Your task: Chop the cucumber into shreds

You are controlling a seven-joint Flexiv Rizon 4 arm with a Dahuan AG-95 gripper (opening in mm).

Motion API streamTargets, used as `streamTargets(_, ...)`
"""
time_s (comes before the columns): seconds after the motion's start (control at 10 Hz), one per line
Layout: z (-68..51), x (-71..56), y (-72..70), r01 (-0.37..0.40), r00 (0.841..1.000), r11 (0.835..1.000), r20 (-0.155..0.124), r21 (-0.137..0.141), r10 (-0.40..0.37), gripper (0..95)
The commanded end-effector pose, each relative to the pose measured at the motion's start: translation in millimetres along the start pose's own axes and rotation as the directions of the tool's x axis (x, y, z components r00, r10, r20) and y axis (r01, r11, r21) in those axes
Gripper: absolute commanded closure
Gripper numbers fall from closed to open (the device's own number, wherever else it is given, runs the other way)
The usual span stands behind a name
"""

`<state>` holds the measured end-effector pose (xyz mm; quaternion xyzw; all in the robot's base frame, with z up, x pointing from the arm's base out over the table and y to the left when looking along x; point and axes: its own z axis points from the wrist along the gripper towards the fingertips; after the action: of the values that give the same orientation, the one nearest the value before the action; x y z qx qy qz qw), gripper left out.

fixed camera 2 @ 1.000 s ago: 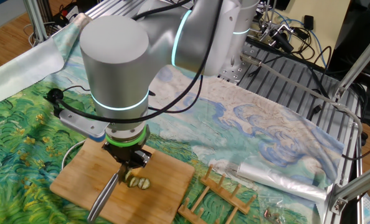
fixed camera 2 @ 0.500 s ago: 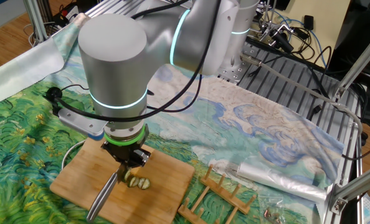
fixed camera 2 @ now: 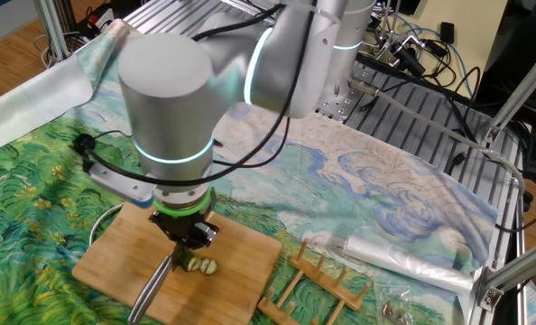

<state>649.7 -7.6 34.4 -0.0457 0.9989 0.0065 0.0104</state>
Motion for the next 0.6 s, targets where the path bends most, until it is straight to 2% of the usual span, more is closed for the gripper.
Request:
streamTargets(0.1, -2.7, -1.0, 5.3, -0.011, 1.0, 1.0, -0.016, 0.007, 0.011, 95.0)
streamTargets(0.3, -4.0, -1.0, 5.8, -0.019, 1.0, 1.0, -0.018, 0.01, 0.019, 95.0)
streamTargets(0.5, -18.7, -1.2, 5.5, -0.016, 0.999, 1.0, -0.039, 0.019, 0.017, 95.0)
streamTargets(0.6, -21.4, -1.1, 5.3, -0.015, 0.999, 1.0, -0.042, 0.027, 0.016, 95.0)
